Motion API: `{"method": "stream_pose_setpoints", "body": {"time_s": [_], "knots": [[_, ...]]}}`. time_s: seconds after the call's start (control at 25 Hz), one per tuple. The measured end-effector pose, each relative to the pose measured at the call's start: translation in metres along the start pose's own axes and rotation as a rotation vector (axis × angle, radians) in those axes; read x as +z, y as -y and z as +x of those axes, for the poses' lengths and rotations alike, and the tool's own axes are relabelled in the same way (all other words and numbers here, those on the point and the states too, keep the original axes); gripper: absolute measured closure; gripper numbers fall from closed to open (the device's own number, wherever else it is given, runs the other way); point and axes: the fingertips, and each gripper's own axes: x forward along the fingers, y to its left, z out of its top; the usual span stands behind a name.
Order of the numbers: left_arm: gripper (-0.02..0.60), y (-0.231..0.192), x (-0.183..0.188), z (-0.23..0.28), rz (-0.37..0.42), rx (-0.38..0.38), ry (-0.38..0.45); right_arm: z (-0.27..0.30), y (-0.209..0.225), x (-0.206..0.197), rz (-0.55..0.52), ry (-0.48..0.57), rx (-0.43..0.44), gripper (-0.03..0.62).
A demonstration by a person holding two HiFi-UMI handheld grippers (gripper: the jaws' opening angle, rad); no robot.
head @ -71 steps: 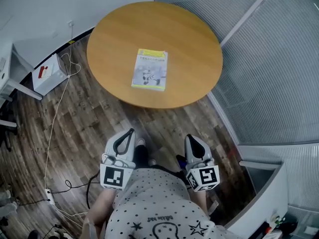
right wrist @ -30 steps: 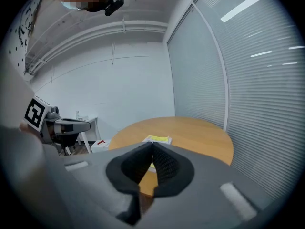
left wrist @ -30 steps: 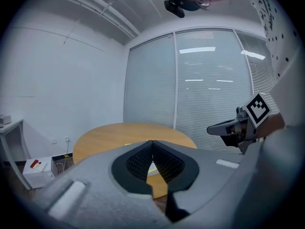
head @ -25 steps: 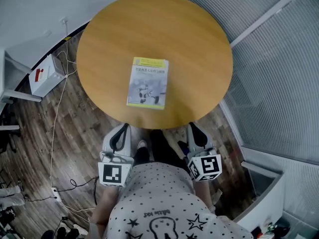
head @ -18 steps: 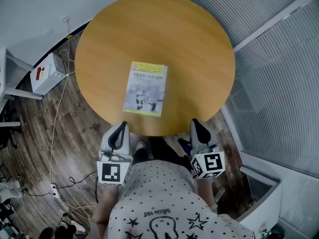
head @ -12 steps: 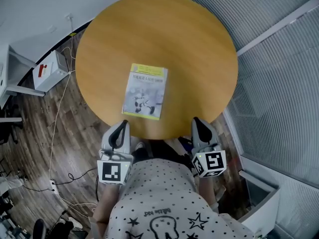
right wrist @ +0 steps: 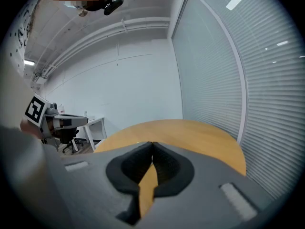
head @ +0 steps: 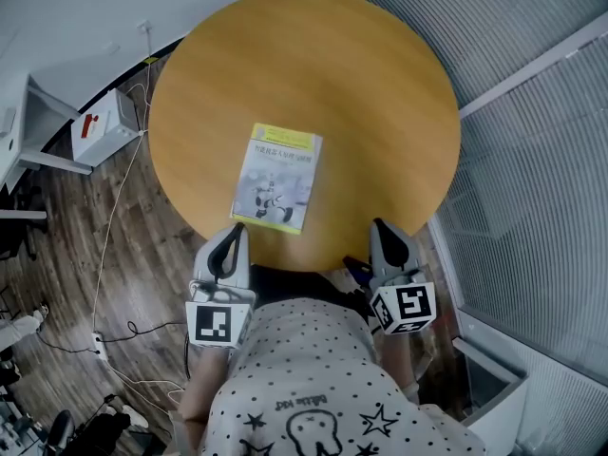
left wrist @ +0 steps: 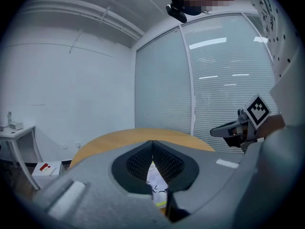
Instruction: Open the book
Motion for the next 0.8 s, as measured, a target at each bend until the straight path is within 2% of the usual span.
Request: {"method": "stream_pose_setpoints", "body": {"time_s": [0.32,0.52,0.8], "knots": [[0.571,0.001,0.005,-0.001,0.02,0.031,0.037,0.004,0.008,-0.009,0.045,0.016,0.018,0.589],[0.571,-0.007,0.011,-0.006,0.022,0.046,0.037,0.001,0.006,0.008,0.028,0.032,0.015,0.589],[0.571,0.0,0.01,-0.004,0.029,0.021,0.066,-0.005,0.012,0.002,0.028,0.047,-0.011,0.59]]}}
